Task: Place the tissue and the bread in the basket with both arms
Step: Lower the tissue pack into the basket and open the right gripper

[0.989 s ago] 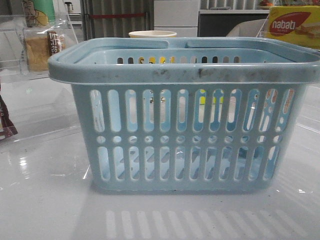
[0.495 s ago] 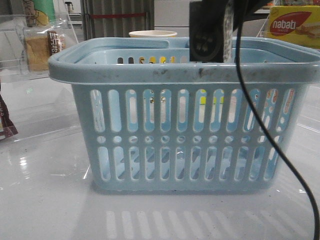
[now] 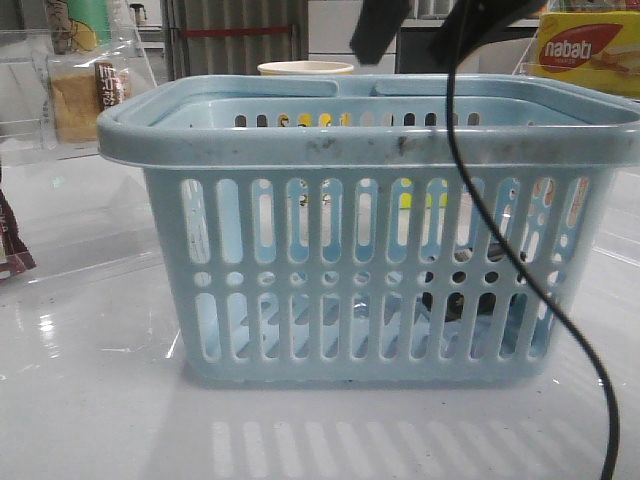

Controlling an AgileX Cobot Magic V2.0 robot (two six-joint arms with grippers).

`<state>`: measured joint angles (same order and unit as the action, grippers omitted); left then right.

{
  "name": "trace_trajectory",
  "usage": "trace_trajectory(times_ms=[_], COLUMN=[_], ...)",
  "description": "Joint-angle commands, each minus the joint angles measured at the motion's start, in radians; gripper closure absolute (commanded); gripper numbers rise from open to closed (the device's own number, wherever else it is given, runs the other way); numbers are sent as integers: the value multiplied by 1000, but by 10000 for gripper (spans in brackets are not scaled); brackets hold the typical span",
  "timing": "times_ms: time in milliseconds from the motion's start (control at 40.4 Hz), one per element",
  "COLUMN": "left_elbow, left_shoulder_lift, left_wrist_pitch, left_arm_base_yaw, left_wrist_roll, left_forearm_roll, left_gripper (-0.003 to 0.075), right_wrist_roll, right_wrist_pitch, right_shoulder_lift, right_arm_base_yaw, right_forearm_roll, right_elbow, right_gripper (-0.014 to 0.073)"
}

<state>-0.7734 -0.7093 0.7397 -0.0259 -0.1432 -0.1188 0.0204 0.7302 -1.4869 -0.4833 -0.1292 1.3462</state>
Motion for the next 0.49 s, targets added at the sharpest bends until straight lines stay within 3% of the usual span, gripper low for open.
trace_trajectory(times_ms=[0, 148, 470], left_elbow=[-28, -28, -28], left_shoulder_lift=[-1, -1, -3], left_wrist_pitch=[-69, -69, -107], left_arm_base_yaw=[2, 2, 2], left_wrist_roll=[-2, -2, -2], left_forearm_roll=[-9, -9, -9], left_gripper=[213, 213, 213], right_wrist_roll=[57, 122, 128], right_wrist_pitch=[-65, -91, -139], right_shoulder_lift=[144, 310, 640], right_arm_base_yaw=[-16, -25, -25], right_forearm_roll=[8, 9, 15], right_elbow=[-2, -112, -418], right_gripper=[43, 43, 43])
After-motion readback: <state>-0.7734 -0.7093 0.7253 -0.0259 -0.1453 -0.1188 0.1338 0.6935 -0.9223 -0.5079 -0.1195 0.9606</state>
